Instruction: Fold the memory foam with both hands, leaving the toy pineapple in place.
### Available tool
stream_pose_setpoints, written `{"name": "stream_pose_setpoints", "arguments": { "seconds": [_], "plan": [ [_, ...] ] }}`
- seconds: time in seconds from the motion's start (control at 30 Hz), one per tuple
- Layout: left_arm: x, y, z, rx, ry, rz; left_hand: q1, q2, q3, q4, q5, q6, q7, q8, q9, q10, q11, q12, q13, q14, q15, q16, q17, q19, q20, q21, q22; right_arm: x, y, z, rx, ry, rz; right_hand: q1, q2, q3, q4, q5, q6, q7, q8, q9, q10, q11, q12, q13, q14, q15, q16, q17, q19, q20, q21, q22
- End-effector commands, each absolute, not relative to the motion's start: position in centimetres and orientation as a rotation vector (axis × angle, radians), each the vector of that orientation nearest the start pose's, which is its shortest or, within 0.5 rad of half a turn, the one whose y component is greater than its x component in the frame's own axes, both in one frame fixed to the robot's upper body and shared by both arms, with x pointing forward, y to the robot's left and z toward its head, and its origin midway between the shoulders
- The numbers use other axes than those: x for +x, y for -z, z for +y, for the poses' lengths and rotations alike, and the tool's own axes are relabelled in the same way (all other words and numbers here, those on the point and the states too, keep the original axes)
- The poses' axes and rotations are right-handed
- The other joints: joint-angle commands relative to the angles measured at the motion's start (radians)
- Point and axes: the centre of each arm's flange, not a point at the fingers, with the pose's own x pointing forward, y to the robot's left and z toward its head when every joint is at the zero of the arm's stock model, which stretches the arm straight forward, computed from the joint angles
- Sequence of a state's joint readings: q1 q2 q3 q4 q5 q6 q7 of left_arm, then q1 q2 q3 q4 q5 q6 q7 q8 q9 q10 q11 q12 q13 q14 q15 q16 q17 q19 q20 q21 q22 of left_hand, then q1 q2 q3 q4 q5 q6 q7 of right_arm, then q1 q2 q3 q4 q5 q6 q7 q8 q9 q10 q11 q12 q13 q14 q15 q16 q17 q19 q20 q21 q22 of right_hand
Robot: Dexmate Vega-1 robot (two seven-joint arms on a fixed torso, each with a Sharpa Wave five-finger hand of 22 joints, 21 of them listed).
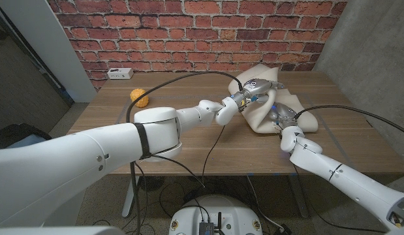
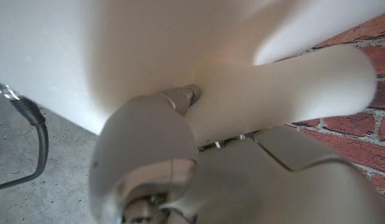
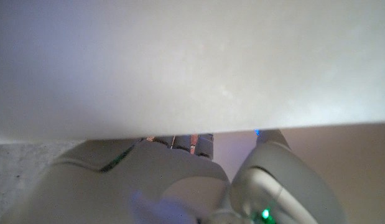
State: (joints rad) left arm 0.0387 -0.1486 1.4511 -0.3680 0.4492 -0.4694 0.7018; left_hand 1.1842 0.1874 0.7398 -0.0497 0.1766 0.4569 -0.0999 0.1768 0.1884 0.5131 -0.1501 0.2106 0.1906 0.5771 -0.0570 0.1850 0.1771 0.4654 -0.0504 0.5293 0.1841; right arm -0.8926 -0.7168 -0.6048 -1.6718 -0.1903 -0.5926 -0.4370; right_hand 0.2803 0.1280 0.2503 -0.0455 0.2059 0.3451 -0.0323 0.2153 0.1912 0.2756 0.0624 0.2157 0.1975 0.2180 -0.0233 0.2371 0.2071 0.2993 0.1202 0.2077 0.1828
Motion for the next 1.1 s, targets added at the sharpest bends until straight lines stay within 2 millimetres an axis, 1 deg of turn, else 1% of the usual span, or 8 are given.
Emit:
{"name": "stream_pose_setpoints", "arguments": {
  "seconds": [0.03,0.2,0.4,0.5,0.6,0.83,1.0,1.1],
  "plan": [
    [63.2,-3.8,-11.9,1.329,0.346,-1.313,-0.009,-0.002,0.0,-0.001,0.005,-0.002,0.006,0.006,0.004,0.005,0.003,-0.001,0.003,-0.005,-0.127,-0.002,0.001,0.003,-0.043,0.006,0.002,61.1,8.4,-32.1,-0.528,0.449,-0.465,0.031,0.043,0.038,-0.011,0.008,0.009,0.004,0.0,-0.001,0.007,0.001,0.003,0.001,0.013,0.003,-0.003,-0.004,0.008,-0.011,0.005,-0.001],
    [63.2,-3.7,-12.0,1.335,0.353,-1.32,-0.01,-0.002,0.0,-0.002,0.005,-0.001,0.006,0.007,0.004,0.007,0.004,-0.001,0.003,-0.005,-0.126,-0.001,0.0,0.002,-0.044,0.006,0.002,60.6,8.8,-32.5,-0.414,0.567,-0.512,0.054,0.052,0.067,-0.017,0.007,-0.004,0.013,-0.011,-0.001,-0.031,0.002,-0.015,0.002,-0.014,0.009,-0.02,-0.006,-0.011,-0.021,-0.003,-0.001],
    [63.1,-3.6,-12.0,1.33,0.357,-1.325,-0.012,-0.003,0.0,-0.003,0.005,-0.001,0.008,0.008,0.004,0.007,0.003,-0.001,0.003,-0.005,-0.126,-0.001,0.0,0.002,-0.044,0.007,0.001,59.6,8.8,-32.7,-0.433,0.734,-0.547,0.134,0.036,0.115,-0.072,-0.009,-0.036,0.003,-0.026,-0.001,-0.085,-0.017,-0.027,0.002,-0.09,0.008,-0.046,-0.012,-0.125,-0.01,-0.029,-0.002],
    [63.0,-3.5,-12.0,1.328,0.359,-1.326,-0.013,-0.002,-0.001,-0.004,0.006,-0.001,0.008,0.008,0.004,0.006,0.003,-0.002,0.003,-0.006,-0.125,-0.001,0.0,0.002,-0.044,0.007,0.001,58.8,8.8,-32.6,-0.447,0.854,-0.555,0.163,0.043,0.134,-0.089,-0.012,-0.038,-0.001,-0.025,-0.001,-0.094,-0.028,-0.026,0.002,-0.113,-0.009,-0.049,-0.013,-0.168,-0.01,-0.034,-0.002],
    [63.0,-3.4,-12.0,1.325,0.361,-1.33,-0.014,-0.002,-0.001,-0.004,0.006,0.0,0.008,0.009,0.004,0.007,0.003,-0.002,0.003,-0.006,-0.124,-0.001,0.0,0.002,-0.044,0.008,0.001,58.4,8.5,-32.6,-0.471,0.925,-0.563,0.189,0.054,0.153,-0.099,-0.014,-0.034,-0.009,-0.022,-0.001,-0.091,-0.044,-0.022,0.002,-0.119,-0.017,-0.047,-0.014,-0.189,-0.01,-0.031,-0.002],
    [62.8,-3.3,-12.0,1.324,0.368,-1.343,-0.017,-0.002,-0.001,-0.005,0.006,0.002,0.009,0.01,0.003,0.008,0.004,-0.002,0.003,-0.005,-0.124,0.0,0.0,0.001,-0.045,0.009,0.001,57.8,7.9,-33.3,-0.48,1.013,-0.581,0.229,0.066,0.186,-0.106,-0.015,-0.015,-0.018,-0.015,0.0,-0.082,-0.063,-0.016,0.001,-0.12,-0.033,-0.041,-0.013,-0.18,-0.016,-0.017,-0.003],
    [62.7,-3.2,-12.3,1.327,0.374,-1.346,-0.019,-0.002,-0.001,-0.006,0.006,0.006,0.009,0.012,0.003,0.01,0.006,-0.001,0.003,-0.005,-0.124,0.0,0.0,0.001,-0.044,0.01,0.0,57.4,7.3,-34.0,-0.49,1.037,-0.604,0.248,0.063,0.201,-0.104,-0.019,-0.009,-0.019,-0.015,0.0,-0.066,-0.06,-0.011,0.001,-0.108,-0.038,-0.031,-0.011,-0.131,-0.021,0.003,-0.003],
    [62.6,-3.1,-12.5,1.33,0.381,-1.34,-0.02,-0.002,-0.001,-0.006,0.006,0.007,0.01,0.013,0.003,0.011,0.006,-0.001,0.003,-0.003,-0.123,0.001,0.0,0.001,-0.044,0.01,0.0,57.1,6.8,-34.3,-0.496,1.058,-0.619,0.256,0.059,0.207,-0.096,-0.023,-0.003,-0.02,-0.015,0.0,-0.054,-0.061,-0.008,0.001,-0.087,-0.036,-0.019,-0.007,-0.079,-0.03,0.021,-0.003]
  ]
}}
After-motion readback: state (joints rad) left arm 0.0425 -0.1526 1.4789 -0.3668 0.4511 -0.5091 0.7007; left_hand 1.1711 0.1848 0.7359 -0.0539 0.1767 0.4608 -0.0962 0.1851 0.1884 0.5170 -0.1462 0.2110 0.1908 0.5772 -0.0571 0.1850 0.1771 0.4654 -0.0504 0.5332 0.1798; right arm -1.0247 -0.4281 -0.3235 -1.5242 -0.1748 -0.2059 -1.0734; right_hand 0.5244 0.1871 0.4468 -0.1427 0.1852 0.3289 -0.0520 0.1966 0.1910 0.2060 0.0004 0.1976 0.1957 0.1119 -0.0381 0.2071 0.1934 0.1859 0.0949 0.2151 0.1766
